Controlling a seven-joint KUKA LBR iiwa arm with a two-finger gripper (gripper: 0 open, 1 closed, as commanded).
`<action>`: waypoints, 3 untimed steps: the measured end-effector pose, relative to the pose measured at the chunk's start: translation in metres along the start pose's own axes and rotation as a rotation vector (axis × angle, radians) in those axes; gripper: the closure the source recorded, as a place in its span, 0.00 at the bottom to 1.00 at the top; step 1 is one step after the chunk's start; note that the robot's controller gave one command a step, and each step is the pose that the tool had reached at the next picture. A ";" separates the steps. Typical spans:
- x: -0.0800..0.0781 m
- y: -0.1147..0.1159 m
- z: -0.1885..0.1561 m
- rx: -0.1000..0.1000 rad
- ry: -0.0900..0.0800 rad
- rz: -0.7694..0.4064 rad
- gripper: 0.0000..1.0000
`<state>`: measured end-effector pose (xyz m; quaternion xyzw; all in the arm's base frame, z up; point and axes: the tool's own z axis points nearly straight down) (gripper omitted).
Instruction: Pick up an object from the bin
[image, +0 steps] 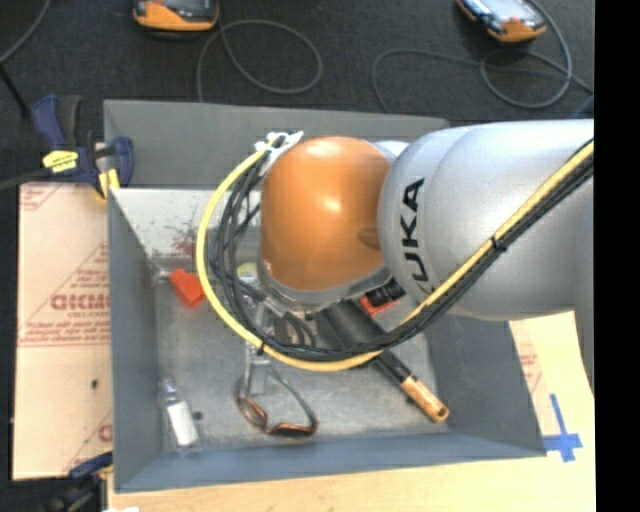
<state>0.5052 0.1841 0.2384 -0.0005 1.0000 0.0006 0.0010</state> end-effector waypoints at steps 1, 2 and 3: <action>0.002 -0.012 0.015 -0.002 -0.006 -0.062 0.00; 0.018 -0.049 0.071 0.000 -0.005 -0.198 0.00; 0.021 -0.064 0.106 0.001 0.002 -0.213 0.00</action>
Offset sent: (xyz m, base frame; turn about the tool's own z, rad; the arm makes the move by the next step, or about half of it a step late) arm -0.0238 -0.0583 -0.0844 -0.2097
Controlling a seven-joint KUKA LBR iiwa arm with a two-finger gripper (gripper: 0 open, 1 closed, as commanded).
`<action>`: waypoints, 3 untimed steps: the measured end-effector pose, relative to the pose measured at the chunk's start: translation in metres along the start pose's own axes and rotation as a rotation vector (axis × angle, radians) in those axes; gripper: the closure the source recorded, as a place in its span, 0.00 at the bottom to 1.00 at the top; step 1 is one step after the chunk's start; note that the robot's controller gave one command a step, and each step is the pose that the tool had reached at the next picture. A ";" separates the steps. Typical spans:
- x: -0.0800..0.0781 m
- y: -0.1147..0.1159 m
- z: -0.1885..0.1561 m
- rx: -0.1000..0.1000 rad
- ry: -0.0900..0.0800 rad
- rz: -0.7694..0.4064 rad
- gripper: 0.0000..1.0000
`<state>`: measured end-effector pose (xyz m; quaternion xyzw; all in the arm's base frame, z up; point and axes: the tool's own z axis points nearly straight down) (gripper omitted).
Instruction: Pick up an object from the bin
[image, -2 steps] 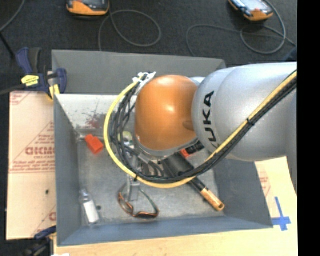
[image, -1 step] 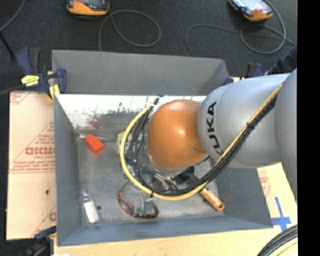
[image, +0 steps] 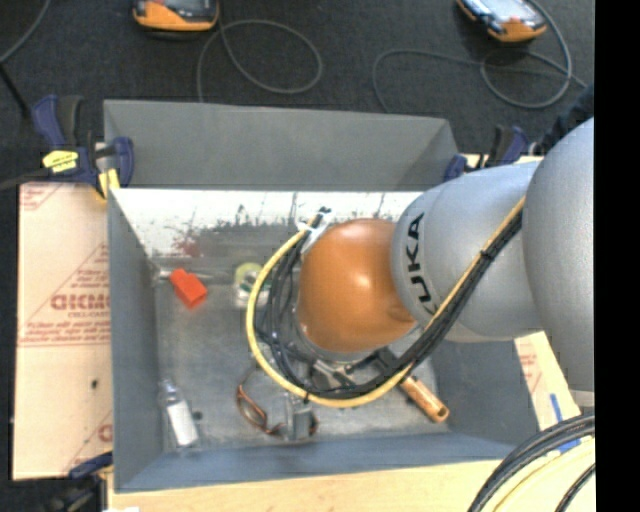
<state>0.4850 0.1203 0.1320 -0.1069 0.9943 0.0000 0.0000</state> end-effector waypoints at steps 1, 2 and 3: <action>0.011 -0.019 -0.008 0.000 -0.004 -0.130 0.00; 0.015 -0.038 -0.020 0.000 -0.006 -0.168 0.00; 0.014 -0.031 0.001 -0.001 -0.006 0.004 0.00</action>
Offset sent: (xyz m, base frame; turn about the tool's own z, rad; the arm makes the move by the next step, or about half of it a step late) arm -0.0064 -0.0512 0.0317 0.0093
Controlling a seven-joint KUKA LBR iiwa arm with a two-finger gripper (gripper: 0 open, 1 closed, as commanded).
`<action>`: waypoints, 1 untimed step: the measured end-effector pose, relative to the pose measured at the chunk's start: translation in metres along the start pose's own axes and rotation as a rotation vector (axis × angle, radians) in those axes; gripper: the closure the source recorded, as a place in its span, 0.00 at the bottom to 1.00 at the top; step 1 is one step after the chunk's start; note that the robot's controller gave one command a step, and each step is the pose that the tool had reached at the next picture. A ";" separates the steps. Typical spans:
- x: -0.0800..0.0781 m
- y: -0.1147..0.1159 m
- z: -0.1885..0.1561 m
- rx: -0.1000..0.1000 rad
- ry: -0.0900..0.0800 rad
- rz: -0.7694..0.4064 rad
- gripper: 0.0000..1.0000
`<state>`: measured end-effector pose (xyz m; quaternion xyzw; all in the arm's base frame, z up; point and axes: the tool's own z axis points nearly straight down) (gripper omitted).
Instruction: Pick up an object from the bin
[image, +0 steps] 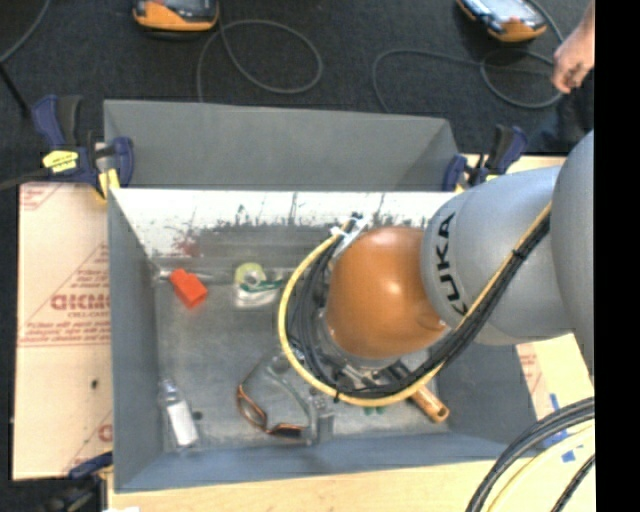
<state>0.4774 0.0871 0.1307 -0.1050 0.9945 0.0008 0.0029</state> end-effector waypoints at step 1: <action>-0.006 0.018 0.019 0.001 0.001 -0.138 0.00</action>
Offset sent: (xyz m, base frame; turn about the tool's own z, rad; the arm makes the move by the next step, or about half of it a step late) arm -0.0026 0.0176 -0.0504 0.0387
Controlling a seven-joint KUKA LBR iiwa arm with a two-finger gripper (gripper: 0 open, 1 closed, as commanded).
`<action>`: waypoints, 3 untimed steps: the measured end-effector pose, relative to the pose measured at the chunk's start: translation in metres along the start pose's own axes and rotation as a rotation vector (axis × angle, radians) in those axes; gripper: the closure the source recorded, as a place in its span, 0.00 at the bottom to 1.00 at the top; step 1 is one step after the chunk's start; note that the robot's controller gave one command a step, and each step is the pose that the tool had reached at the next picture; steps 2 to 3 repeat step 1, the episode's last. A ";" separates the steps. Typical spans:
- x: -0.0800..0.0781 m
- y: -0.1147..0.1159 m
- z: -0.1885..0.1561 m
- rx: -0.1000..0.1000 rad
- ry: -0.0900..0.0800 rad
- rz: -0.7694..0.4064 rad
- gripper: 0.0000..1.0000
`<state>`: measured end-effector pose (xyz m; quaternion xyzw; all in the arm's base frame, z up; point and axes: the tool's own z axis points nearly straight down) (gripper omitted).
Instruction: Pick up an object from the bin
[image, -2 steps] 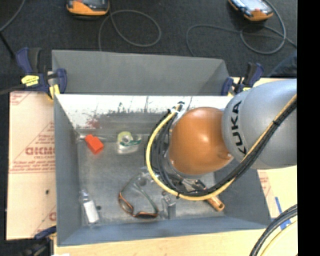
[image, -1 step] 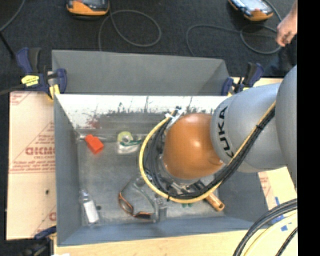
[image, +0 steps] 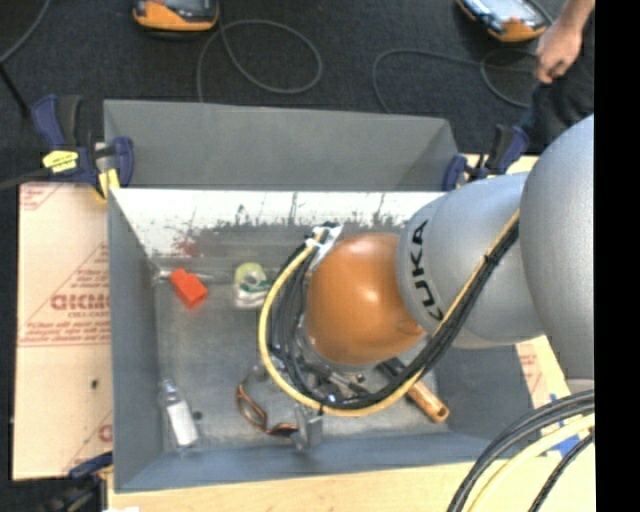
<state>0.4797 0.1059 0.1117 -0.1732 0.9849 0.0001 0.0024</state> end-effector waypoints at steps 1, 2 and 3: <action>0.002 0.002 0.020 -0.002 -0.003 0.131 0.00; 0.002 0.002 0.020 -0.002 -0.003 0.131 0.00; 0.002 0.002 0.020 -0.002 -0.003 0.131 0.00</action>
Offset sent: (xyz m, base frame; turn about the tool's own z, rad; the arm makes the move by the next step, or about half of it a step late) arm 0.0044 0.0110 -0.0417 0.1356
